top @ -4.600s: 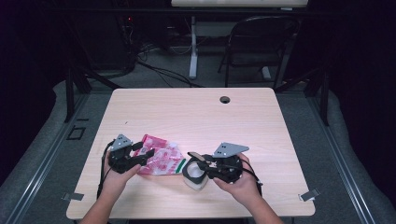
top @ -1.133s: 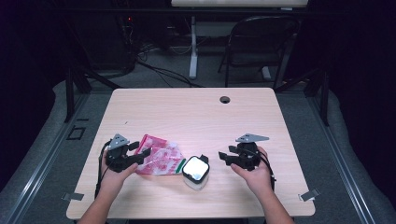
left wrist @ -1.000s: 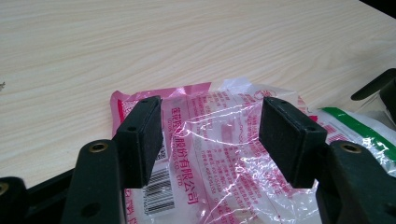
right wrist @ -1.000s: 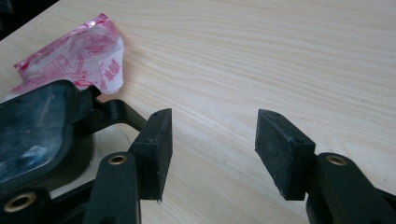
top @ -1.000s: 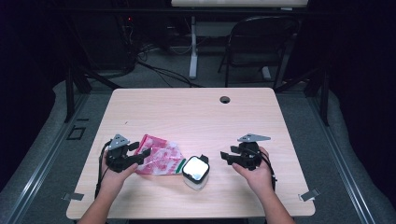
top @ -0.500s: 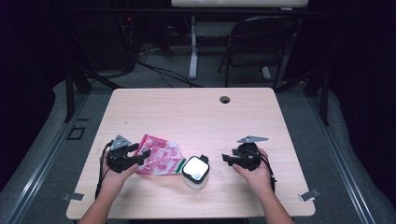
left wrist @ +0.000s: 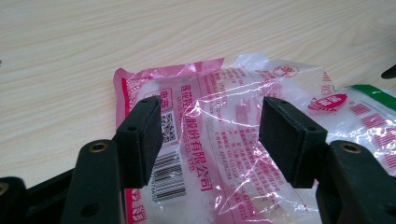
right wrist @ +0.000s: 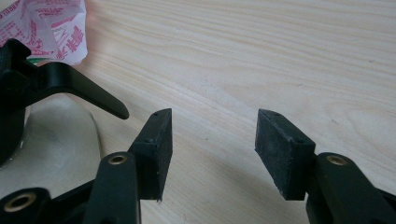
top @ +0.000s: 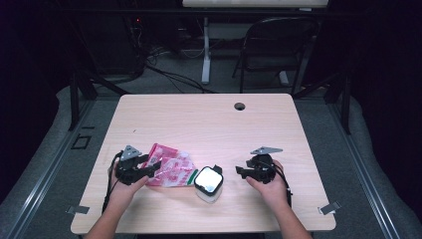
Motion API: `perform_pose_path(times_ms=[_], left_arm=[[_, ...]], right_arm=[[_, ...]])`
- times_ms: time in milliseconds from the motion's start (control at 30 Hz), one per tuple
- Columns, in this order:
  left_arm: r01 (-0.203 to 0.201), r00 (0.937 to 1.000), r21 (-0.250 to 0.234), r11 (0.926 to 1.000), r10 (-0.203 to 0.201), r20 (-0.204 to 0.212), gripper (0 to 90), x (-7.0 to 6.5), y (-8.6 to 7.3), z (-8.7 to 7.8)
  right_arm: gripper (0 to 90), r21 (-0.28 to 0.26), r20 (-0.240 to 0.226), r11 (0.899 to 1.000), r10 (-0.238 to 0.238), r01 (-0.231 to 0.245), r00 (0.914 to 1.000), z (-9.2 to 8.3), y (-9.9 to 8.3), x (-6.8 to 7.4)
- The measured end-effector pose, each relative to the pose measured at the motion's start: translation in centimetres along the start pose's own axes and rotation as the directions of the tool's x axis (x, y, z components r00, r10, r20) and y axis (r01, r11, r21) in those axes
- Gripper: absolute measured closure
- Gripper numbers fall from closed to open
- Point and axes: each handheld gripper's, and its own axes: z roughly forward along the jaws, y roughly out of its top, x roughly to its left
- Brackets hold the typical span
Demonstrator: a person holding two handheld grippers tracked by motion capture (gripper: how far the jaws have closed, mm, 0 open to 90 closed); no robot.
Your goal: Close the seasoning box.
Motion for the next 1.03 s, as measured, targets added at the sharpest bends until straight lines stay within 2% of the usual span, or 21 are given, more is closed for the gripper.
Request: perform_pose_path(times_ms=[300,833,900,967,1033], left_arm=[[-0.005,1.0000,0.016,0.9998,0.005,-0.001,39.3,-0.03,-0.14,0.25],[-0.003,1.0000,0.022,0.9998,0.003,-0.001,39.3,0.04,-0.21,0.33],[0.003,1.0000,0.017,0.9998,-0.003,-0.003,39.3,0.13,-0.19,0.27],[0.034,0.9994,0.006,0.9994,-0.034,-0.003,39.3,0.56,-0.18,0.21],[0.044,0.9990,0.005,0.9990,-0.044,-0.002,39.4,0.72,-0.16,0.20]], right_arm=[[46.4,0.001,-0.002,1.000,-0.017,0.017,0.9998,0.08,0.02,0.41],[46.4,0.009,-0.004,1.000,-0.019,0.019,0.9998,0.18,-0.01,0.58],[46.2,0.003,-0.001,1.000,-0.017,0.017,0.9998,0.21,-0.02,0.53],[46.2,0.002,-0.008,1.000,-0.012,0.012,0.9999,0.19,-0.02,0.47],[46.2,-0.006,-0.008,1.000,-0.009,0.009,0.9999,0.16,-0.03,0.42]])
